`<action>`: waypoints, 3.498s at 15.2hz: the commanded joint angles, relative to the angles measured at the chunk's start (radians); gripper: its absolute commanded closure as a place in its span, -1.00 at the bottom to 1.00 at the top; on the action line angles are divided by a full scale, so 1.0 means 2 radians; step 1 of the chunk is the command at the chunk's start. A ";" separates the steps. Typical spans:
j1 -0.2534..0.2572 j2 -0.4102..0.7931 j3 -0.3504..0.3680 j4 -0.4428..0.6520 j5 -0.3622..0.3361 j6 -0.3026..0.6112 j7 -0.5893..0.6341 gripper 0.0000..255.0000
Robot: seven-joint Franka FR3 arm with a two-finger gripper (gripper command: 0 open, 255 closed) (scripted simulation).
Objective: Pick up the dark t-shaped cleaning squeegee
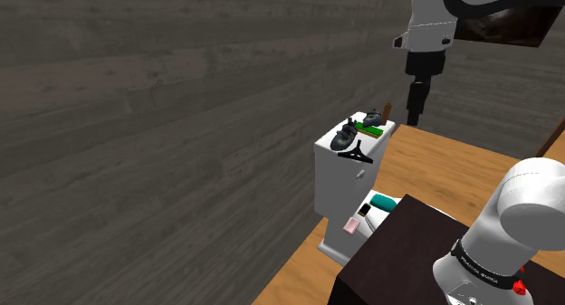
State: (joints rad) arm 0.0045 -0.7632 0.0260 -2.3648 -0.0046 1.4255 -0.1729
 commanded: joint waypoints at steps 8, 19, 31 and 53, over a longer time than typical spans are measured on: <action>-0.024 0.051 -0.023 -0.060 -0.026 0.133 -0.002 -1.00; -0.061 0.200 -0.062 -0.084 -0.060 0.342 0.000 -1.00; -0.089 0.387 -0.096 -0.035 -0.062 0.514 -0.004 -1.00; -0.088 0.390 -0.096 -0.036 -0.062 0.518 -0.004 1.00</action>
State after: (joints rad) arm -0.1730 0.0255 -0.1664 -2.4383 -0.1274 2.4724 -0.1817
